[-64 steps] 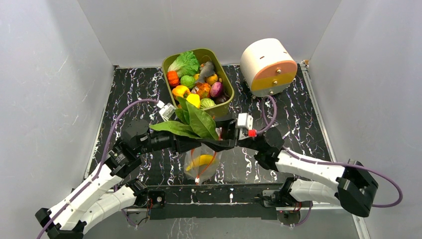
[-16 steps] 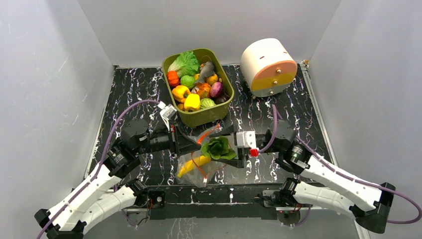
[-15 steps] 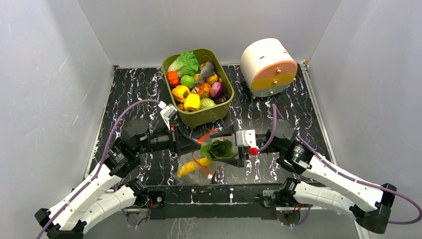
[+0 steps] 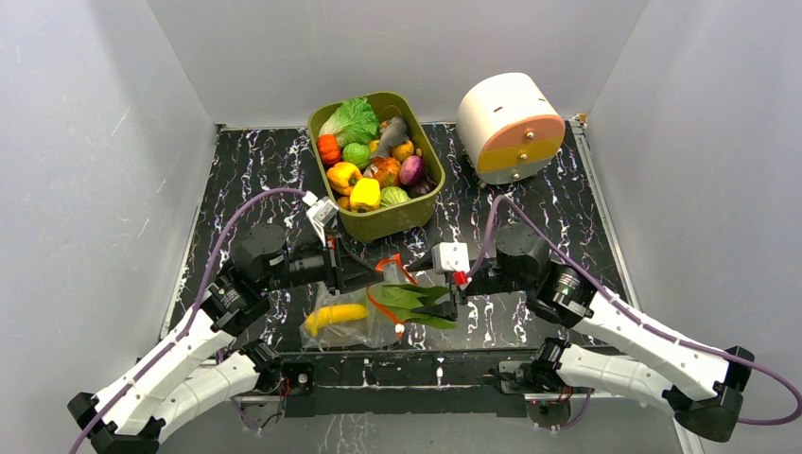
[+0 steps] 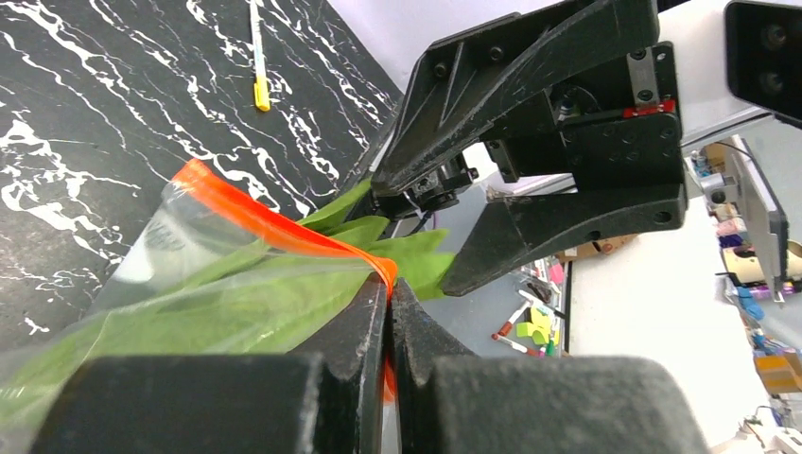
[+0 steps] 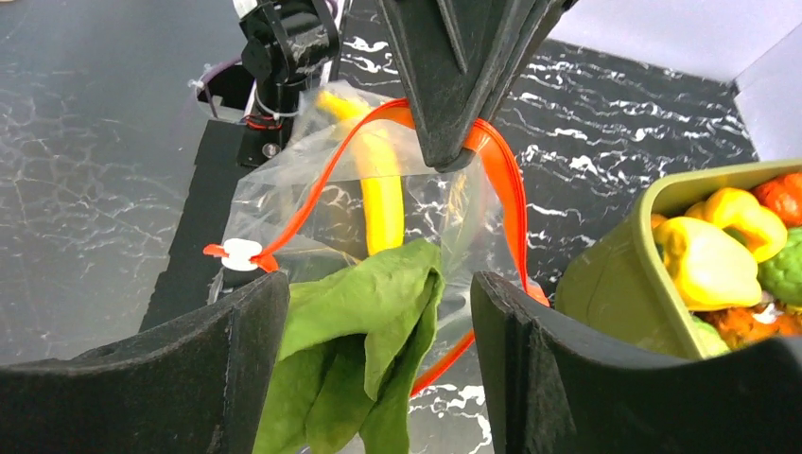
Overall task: Place the food in the zip-top bag and seal the zipper
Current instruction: Place the fake bread in the zipper food storage bag.
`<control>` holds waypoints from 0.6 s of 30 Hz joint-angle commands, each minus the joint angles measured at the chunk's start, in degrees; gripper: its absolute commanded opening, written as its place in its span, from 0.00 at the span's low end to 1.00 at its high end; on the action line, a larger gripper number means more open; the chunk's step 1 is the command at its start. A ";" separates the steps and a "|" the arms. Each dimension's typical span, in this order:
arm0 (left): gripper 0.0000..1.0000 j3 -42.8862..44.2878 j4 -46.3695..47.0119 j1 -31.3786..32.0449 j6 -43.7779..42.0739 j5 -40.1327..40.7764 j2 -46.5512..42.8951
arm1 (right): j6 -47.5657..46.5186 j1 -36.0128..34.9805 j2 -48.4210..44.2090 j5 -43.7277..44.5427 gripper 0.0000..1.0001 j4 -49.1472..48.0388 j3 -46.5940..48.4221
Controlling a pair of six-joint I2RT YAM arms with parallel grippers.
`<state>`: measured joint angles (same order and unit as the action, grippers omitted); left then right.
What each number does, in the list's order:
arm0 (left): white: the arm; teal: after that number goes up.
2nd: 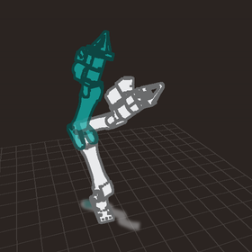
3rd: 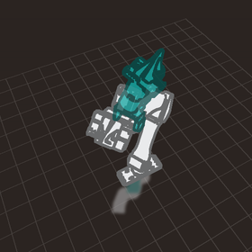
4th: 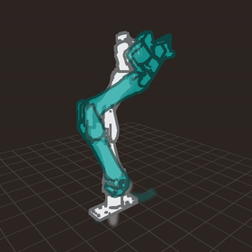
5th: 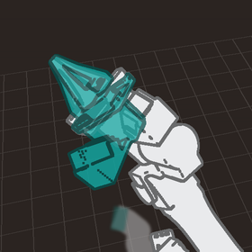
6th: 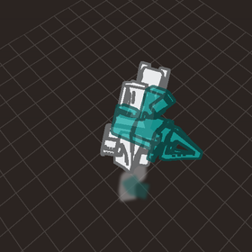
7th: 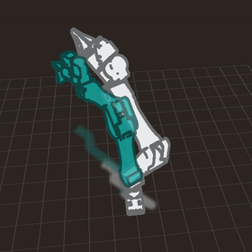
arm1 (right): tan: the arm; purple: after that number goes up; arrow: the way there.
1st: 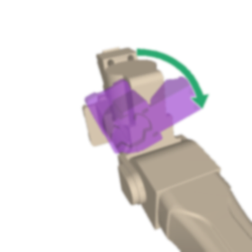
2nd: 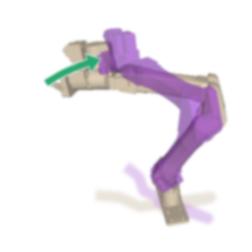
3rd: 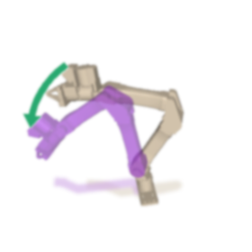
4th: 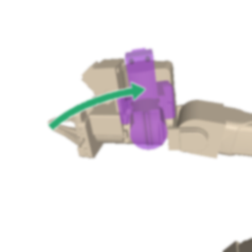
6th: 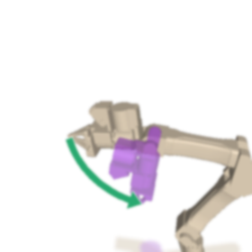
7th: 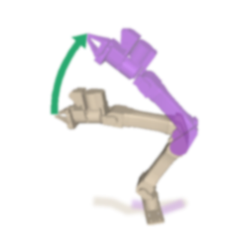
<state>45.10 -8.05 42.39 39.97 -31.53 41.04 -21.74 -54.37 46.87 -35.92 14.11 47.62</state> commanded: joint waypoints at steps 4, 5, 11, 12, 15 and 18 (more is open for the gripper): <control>0.00 -0.02 -0.72 0.15 -3.63 2.41 0.32 | 0.75 -0.30 0.92 5.87 0.72 13.25 6.52; 0.00 -0.21 -0.28 0.15 -3.66 2.39 0.62 | 0.89 -0.30 0.81 6.63 0.72 13.61 6.01; 0.00 -0.09 0.21 0.15 -5.06 2.87 3.51 | 3.95 -0.30 2.69 11.15 0.71 16.35 5.27; 0.00 -0.24 0.49 0.15 -5.24 2.83 3.74 | 4.63 -0.30 2.95 11.57 0.71 15.87 4.61; 0.00 -1.16 1.54 0.15 -5.12 2.66 3.87 | 7.01 -0.30 3.41 12.35 0.70 13.42 1.69; 0.00 -2.15 1.98 0.15 -5.24 2.99 3.71 | 10.95 -0.25 4.19 13.01 0.69 11.66 -0.58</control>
<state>43.70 -9.13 42.39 35.57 -28.67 45.50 -16.60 -54.37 50.46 -25.17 29.39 49.10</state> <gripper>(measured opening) 0.010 0.703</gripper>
